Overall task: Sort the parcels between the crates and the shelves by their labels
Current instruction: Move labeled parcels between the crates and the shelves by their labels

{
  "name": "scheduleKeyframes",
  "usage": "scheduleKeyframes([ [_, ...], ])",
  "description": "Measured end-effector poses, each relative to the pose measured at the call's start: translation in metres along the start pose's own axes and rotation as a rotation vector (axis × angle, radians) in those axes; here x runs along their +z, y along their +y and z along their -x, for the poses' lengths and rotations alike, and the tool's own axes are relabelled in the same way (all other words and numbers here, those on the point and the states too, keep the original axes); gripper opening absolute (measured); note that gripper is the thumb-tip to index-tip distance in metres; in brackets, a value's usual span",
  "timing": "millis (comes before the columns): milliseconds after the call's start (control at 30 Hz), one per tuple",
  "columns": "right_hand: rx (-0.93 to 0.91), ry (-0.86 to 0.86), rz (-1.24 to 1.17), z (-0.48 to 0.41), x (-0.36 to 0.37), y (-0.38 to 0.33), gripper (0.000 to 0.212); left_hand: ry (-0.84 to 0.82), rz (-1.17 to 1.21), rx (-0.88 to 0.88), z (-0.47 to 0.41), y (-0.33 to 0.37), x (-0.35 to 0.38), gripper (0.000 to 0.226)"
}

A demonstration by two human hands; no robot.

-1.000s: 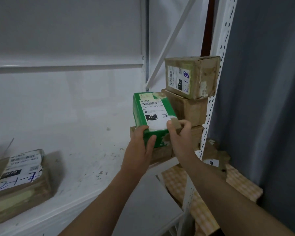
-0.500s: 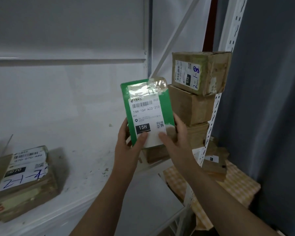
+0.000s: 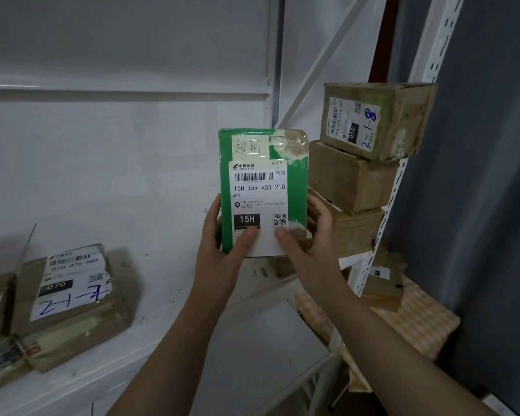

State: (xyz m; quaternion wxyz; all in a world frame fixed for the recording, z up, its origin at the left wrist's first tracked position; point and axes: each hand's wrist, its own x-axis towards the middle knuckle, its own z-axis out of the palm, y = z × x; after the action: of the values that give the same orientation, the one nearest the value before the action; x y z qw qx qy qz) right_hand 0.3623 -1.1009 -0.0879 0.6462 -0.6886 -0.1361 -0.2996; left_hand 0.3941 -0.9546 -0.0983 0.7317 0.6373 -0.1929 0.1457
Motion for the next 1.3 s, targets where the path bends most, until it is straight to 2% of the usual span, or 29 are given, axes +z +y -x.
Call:
scheduleKeyframes([
  [133,0.05,0.028,-0.012,0.018,0.008,-0.008,0.06,-0.013,-0.136,0.041,0.012,0.006,-0.012,0.072],
  [367,0.12,0.199,0.116,0.066,0.004,-0.025,0.064,-0.076,-0.336,0.102,0.047,0.008,-0.012,0.07],
  [467,0.12,0.243,0.181,0.089,-0.008,-0.035,0.058,-0.128,-0.374,0.115,0.066,0.014,-0.002,0.073],
  [600,0.155,0.302,0.251,0.117,-0.034,-0.048,0.062,-0.205,-0.409,0.158,0.088,0.019,0.018,0.069],
  [733,0.165,0.388,0.373,0.149,-0.068,-0.065,0.059,-0.288,-0.432,0.175,0.115,0.02,0.05,0.074],
  [933,0.223,0.476,0.418,0.211,-0.138,-0.1,0.059,-0.426,-0.361,0.085,0.179,0.037,0.115,0.066],
  [1033,0.261,0.513,0.409,0.251,-0.176,-0.118,0.055,-0.493,-0.247,-0.024,0.218,0.043,0.147,0.057],
  [1133,0.286,0.586,0.398,0.303,-0.208,-0.134,0.049,-0.564,-0.178,-0.137,0.265,0.047,0.18,0.058],
  [1300,0.376,0.72,0.409,0.393,-0.26,-0.16,0.055,-0.718,-0.122,-0.222,0.354,0.052,0.23,0.05],
])
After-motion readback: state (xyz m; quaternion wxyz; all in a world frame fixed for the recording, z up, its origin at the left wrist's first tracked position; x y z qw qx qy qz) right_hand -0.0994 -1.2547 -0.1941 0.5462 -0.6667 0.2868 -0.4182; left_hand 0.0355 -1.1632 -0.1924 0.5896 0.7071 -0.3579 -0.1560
